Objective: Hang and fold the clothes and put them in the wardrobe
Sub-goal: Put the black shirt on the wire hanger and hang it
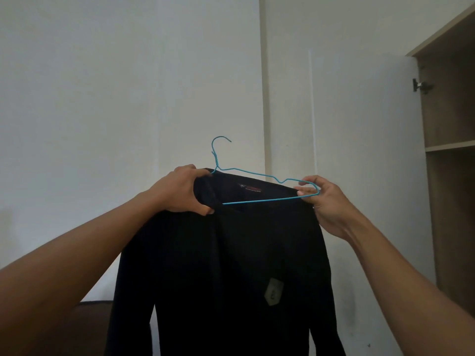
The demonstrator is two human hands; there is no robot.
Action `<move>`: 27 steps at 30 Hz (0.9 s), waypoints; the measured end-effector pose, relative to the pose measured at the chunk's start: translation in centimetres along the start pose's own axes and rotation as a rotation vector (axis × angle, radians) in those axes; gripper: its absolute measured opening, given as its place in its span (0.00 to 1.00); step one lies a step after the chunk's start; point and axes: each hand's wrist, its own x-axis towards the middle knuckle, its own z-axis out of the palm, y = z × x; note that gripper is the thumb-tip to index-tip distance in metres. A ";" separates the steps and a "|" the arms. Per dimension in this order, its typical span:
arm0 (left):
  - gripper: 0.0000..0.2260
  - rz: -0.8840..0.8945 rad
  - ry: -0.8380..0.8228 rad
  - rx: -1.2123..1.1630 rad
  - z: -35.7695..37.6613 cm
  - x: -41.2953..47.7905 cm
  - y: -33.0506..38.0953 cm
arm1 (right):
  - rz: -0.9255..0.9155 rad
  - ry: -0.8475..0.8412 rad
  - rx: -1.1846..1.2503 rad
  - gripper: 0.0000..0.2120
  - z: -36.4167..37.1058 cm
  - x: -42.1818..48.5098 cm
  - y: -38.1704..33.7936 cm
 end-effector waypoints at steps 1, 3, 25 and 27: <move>0.42 0.001 0.005 -0.017 0.0 -0.1 -0.3 | 0.031 -0.058 0.001 0.10 -0.3 -0.1 -0.3; 0.42 -0.006 0.010 -0.048 0.0 0.0 -0.6 | 0.102 -0.123 -0.050 0.11 -0.5 -0.2 -0.9; 0.54 -0.095 -0.027 -0.114 1.3 -0.3 0.5 | 0.168 -0.264 0.103 0.19 1.0 -0.4 -1.3; 0.57 -0.108 0.009 -0.132 1.3 -0.3 0.8 | 0.167 -0.259 0.110 0.19 1.1 -0.3 -1.0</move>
